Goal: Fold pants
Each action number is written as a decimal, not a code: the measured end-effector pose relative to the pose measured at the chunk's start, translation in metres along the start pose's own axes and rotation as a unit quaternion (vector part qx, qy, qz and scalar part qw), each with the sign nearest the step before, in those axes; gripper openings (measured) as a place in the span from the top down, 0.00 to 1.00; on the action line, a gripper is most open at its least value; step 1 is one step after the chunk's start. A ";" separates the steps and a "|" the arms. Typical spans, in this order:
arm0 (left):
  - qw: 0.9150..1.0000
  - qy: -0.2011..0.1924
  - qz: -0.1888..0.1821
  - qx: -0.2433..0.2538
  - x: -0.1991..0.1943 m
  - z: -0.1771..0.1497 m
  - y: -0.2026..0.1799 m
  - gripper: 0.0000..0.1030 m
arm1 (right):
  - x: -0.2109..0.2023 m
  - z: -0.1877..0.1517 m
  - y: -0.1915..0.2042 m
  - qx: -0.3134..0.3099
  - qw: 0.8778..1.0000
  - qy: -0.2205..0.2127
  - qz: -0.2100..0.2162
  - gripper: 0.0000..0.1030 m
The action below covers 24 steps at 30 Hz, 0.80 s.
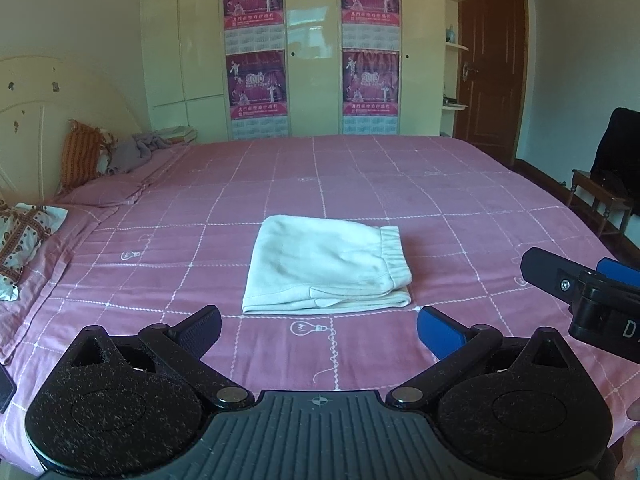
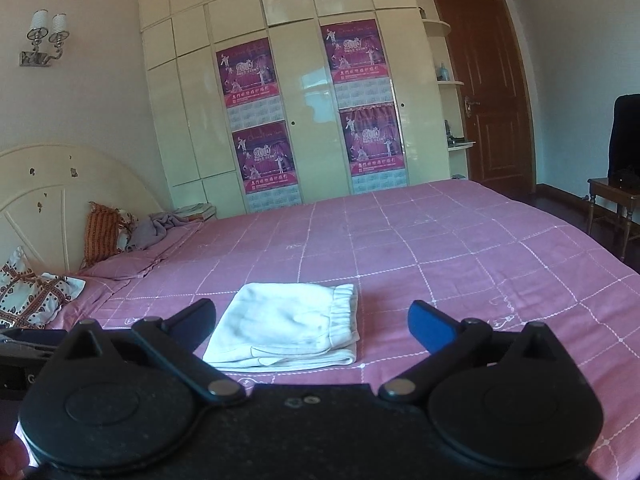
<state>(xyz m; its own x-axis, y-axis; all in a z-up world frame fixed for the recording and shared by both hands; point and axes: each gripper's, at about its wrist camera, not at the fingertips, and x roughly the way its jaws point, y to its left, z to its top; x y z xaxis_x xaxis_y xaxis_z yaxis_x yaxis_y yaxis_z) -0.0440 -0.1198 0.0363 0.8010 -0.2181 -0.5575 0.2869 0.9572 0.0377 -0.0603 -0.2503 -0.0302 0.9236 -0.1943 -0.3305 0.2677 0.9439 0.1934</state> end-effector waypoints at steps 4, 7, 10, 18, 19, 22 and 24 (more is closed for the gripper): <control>1.000 -0.001 0.005 0.008 0.000 -0.001 -0.002 0.00 | 0.001 -0.001 -0.001 0.004 1.000 0.001 -0.001 0.00; 1.000 -0.002 0.008 0.003 -0.001 0.000 0.001 0.00 | 0.001 -0.003 0.000 0.006 1.000 0.004 0.000 0.00; 1.000 0.000 0.007 0.000 0.000 0.000 0.005 0.00 | 0.003 -0.004 0.003 0.000 1.000 0.008 0.001 0.00; 1.000 -0.002 0.010 -0.005 0.004 0.001 0.010 0.00 | 0.005 -0.006 0.011 -0.025 0.999 0.014 -0.023 0.00; 1.000 -0.004 0.011 -0.006 0.005 0.001 0.011 0.00 | 0.005 -0.006 0.012 -0.027 0.999 0.013 -0.025 0.00; 1.000 -0.006 0.012 -0.011 0.005 0.003 0.014 0.00 | 0.005 -0.006 0.012 -0.028 0.999 0.012 -0.030 0.00; 1.000 -0.007 0.012 -0.014 0.006 0.003 0.015 0.00 | 0.006 -0.007 0.011 -0.027 0.999 0.012 -0.031 0.00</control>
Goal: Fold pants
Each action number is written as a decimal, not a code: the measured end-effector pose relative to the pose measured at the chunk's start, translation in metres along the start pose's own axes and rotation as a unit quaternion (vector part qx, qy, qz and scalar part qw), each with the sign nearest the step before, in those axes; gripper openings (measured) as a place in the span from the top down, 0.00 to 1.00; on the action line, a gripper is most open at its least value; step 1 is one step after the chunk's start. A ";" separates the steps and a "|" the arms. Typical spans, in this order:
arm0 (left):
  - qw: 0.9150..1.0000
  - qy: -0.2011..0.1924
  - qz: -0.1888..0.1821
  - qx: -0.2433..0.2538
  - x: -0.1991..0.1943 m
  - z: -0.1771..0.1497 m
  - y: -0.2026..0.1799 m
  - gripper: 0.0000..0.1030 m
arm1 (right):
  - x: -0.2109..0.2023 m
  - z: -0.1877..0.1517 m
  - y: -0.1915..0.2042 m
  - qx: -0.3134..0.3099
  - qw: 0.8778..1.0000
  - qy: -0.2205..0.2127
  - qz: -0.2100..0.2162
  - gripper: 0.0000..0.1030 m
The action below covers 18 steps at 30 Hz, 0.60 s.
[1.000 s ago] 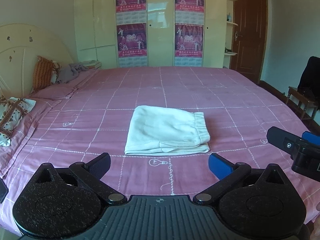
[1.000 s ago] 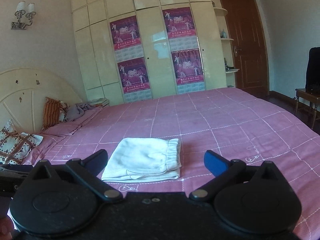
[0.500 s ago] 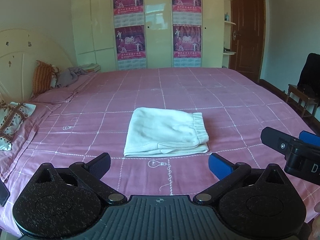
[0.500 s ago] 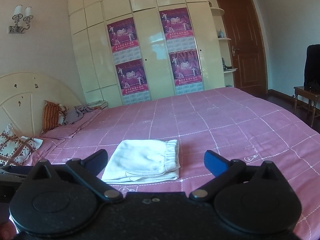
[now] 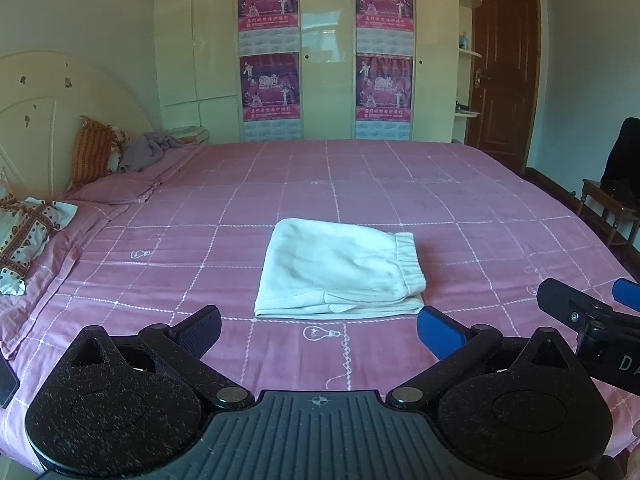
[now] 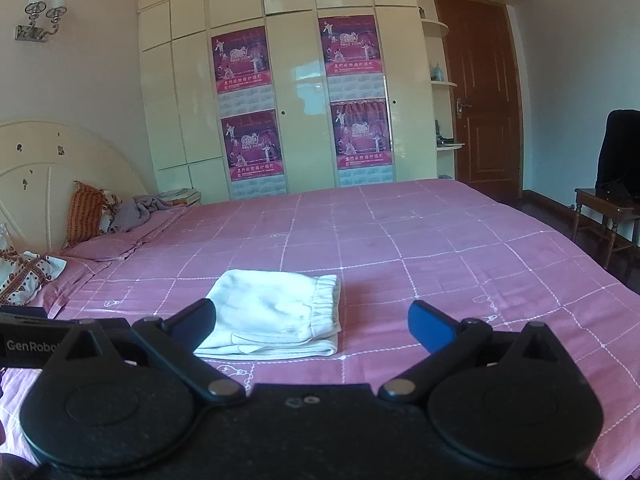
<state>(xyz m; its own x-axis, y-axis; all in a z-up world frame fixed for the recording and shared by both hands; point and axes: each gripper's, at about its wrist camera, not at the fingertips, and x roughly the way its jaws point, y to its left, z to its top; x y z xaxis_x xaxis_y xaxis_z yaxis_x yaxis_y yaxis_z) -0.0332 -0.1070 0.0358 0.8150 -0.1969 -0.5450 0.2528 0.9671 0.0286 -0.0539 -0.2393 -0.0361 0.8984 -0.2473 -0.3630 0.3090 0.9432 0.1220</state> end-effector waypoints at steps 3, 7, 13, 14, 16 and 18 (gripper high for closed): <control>1.000 0.001 0.001 0.001 0.001 -0.001 0.000 0.00 | 0.000 0.000 -0.001 0.004 1.000 0.000 0.003 0.00; 1.000 0.002 0.002 0.001 0.002 -0.001 0.000 0.00 | -0.002 0.000 0.000 0.002 1.000 -0.003 0.005 0.00; 1.000 0.002 0.004 0.003 0.003 -0.003 0.000 0.00 | -0.003 0.000 -0.003 0.010 1.000 -0.001 0.007 0.00; 1.000 0.002 0.003 0.003 0.004 -0.003 0.000 0.00 | -0.003 0.000 -0.003 0.010 1.000 -0.001 0.007 0.00; 1.000 0.003 0.003 0.003 0.004 -0.003 0.000 0.00 | -0.003 0.000 -0.003 0.010 1.000 -0.001 0.007 0.00; 1.000 0.003 0.003 0.003 0.005 -0.003 0.000 0.00 | -0.002 0.001 -0.004 0.011 1.000 0.000 0.008 0.00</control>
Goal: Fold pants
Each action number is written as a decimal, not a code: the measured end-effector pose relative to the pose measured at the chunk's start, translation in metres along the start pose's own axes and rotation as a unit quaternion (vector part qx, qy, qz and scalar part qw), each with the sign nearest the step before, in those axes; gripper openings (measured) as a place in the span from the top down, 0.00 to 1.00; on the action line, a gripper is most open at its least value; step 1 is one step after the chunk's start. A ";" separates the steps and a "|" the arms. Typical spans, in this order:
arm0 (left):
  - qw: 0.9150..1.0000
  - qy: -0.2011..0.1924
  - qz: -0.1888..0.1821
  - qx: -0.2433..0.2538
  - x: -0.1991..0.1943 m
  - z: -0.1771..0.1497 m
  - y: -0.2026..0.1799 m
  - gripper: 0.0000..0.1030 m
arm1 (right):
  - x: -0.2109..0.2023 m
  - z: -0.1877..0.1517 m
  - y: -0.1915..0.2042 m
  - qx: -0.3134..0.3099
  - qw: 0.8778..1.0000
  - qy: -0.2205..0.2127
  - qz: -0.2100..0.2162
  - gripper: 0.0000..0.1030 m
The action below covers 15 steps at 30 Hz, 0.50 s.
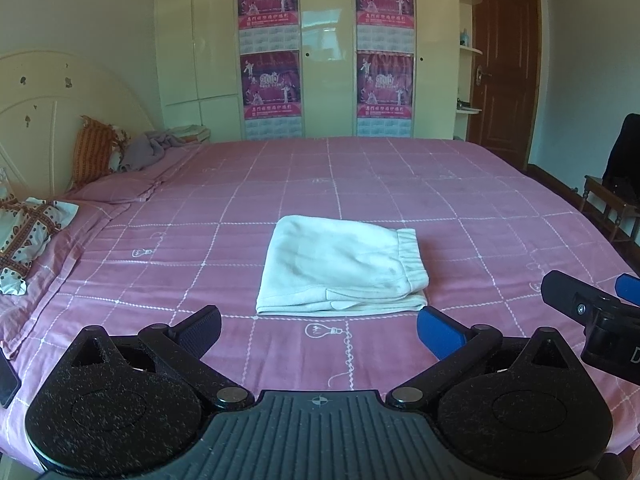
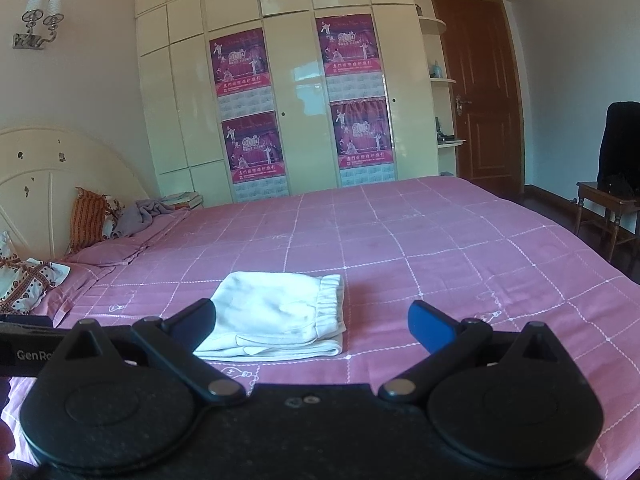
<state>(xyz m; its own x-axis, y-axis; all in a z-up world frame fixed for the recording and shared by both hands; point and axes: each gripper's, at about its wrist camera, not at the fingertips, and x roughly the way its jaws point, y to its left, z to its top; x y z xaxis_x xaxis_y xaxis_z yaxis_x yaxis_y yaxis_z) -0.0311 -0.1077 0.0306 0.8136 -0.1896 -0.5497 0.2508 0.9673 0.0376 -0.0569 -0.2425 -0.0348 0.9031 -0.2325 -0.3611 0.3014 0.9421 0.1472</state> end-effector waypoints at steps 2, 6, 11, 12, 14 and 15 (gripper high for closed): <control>1.000 0.001 -0.001 0.000 0.000 0.000 0.000 0.00 | 0.000 0.000 0.000 0.000 1.000 0.000 0.000 0.00; 1.000 0.001 -0.001 0.000 0.001 -0.002 0.000 0.00 | 0.001 -0.001 0.000 -0.002 1.000 0.001 0.002 0.00; 1.000 0.000 0.000 -0.001 0.002 -0.003 0.000 0.00 | 0.001 -0.002 0.000 -0.001 1.000 0.003 0.001 0.00; 1.000 0.001 0.000 -0.001 0.002 -0.003 0.000 0.00 | 0.001 -0.002 0.000 -0.001 1.000 0.002 0.002 0.00; 1.000 0.002 -0.001 -0.001 0.003 -0.003 0.001 0.00 | 0.001 -0.002 0.000 -0.002 1.000 0.003 0.002 0.00; 1.000 0.002 -0.001 -0.001 0.003 -0.003 0.001 0.00 | 0.002 -0.002 0.001 -0.003 1.000 0.004 0.001 0.00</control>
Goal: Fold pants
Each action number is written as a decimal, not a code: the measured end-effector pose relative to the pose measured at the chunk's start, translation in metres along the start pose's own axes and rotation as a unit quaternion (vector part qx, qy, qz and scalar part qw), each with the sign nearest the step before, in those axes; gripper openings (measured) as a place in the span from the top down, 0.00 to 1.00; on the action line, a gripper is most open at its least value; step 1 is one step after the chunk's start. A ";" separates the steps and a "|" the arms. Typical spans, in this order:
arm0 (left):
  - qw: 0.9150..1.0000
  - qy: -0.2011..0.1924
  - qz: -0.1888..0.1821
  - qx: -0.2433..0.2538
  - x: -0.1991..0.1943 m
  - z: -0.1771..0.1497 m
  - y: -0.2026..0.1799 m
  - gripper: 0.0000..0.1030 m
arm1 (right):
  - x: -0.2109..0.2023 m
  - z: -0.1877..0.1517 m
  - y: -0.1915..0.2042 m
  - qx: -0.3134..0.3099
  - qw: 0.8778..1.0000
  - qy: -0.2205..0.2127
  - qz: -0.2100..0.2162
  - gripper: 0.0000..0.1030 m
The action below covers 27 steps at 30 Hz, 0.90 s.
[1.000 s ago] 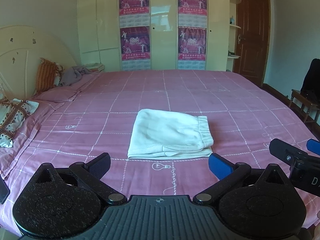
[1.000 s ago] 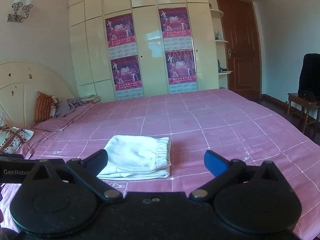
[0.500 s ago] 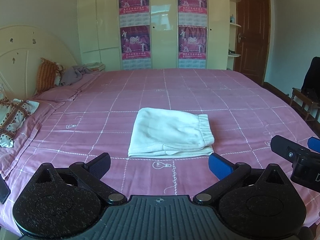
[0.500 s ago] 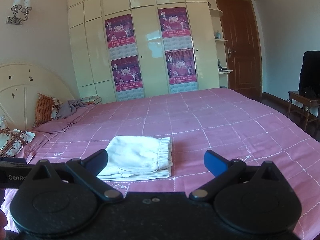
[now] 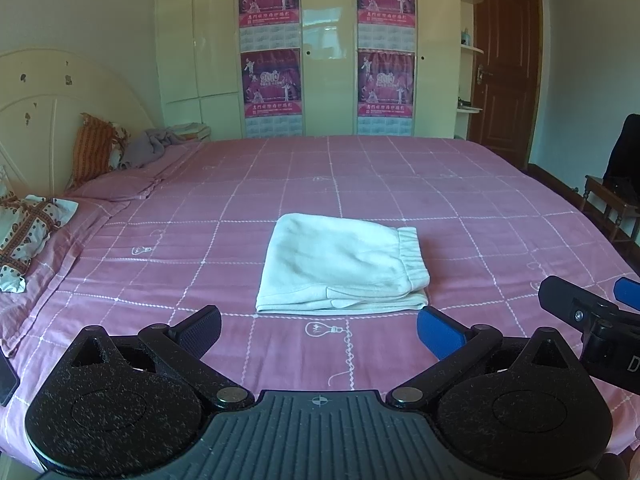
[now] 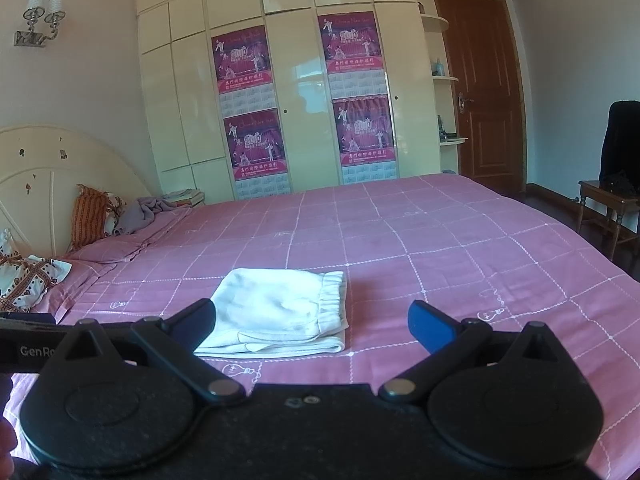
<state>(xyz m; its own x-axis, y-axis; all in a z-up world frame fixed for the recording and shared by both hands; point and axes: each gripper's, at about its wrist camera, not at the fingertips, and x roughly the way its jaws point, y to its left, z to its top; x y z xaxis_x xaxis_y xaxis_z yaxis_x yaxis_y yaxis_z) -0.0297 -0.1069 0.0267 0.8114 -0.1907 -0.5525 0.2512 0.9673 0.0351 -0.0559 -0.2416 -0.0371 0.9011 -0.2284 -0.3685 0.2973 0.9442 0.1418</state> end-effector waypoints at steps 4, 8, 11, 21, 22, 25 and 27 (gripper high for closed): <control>1.000 0.001 -0.001 0.000 0.001 0.000 0.000 0.00 | 0.001 -0.001 0.002 0.000 1.000 0.002 0.001 0.00; 1.000 0.003 -0.001 0.000 0.003 0.000 0.000 0.00 | 0.002 -0.003 0.003 0.000 1.000 0.004 0.002 0.00; 1.000 0.006 -0.002 0.002 0.006 0.000 -0.001 0.00 | 0.004 -0.005 0.004 0.001 1.000 0.007 0.002 0.00; 1.000 0.006 -0.003 0.011 0.019 0.002 -0.002 0.00 | 0.011 -0.011 0.006 0.003 1.000 0.015 -0.003 0.00; 1.000 -0.001 -0.005 0.015 0.019 0.000 -0.002 0.00 | 0.012 -0.012 0.007 0.001 1.000 0.016 -0.005 0.00; 1.000 -0.009 -0.015 0.014 0.023 0.001 0.000 0.00 | 0.016 -0.014 0.006 0.001 1.000 0.019 -0.008 0.00; 1.000 -0.003 -0.022 0.006 0.029 0.004 0.002 0.00 | 0.019 -0.015 0.005 0.001 1.000 0.022 -0.009 0.00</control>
<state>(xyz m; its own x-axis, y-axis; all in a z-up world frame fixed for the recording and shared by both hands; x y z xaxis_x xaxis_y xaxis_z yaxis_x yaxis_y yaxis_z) -0.0036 -0.1107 0.0138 0.8030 -0.2340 -0.5481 0.2932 0.9558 0.0216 -0.0421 -0.2373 -0.0572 0.8805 -0.2354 -0.4114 0.3150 0.9392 0.1368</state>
